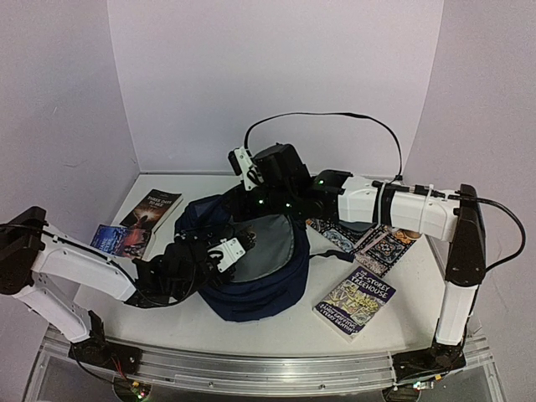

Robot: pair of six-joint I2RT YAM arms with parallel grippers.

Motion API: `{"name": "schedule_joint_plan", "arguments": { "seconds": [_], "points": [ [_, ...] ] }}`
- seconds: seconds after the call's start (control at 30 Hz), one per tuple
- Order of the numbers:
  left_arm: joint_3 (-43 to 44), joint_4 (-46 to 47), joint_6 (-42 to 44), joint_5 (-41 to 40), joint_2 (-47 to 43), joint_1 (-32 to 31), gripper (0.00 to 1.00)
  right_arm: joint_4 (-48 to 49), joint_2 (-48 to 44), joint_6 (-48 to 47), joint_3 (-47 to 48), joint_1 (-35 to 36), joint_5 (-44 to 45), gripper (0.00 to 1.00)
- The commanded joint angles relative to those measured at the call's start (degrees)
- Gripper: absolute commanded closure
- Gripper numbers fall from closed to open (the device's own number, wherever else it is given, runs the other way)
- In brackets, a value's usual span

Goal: Pack the student bag
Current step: Place the card case in the second largest pocket of the bag, then pass from the right arm to the left

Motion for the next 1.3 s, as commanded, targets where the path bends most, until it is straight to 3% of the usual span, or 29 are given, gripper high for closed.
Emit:
{"name": "schedule_joint_plan", "arguments": {
  "seconds": [0.0,0.17,0.47,0.93,1.07,1.27],
  "points": [
    [0.9,9.9,0.6,-2.7,4.6,0.7,0.85,5.9,-3.0,-0.5,2.7,-0.1,-0.8,1.00],
    [0.1,10.0,-4.0,-1.0,4.6,0.7,0.65,6.0,-3.1,-0.3,2.3,-0.1,-0.8,1.00],
    [-3.7,5.4,-10.9,3.6,-7.3,-0.1,0.42,6.0,-3.7,0.5,-0.6,-0.4,1.8,1.00],
    [-7.0,-10.6,-29.6,8.3,-24.1,0.4,0.27,6.0,-7.5,5.9,-13.2,-1.5,0.6,1.00],
    [-6.8,-14.5,-35.5,4.0,-24.8,1.6,0.24,6.0,-8.9,7.6,-17.9,-1.5,-1.6,1.00],
    [-4.3,-21.7,-47.3,4.6,-21.0,11.7,0.23,5.9,-12.4,7.4,-25.4,-1.4,-3.7,1.00]
  ]
}}
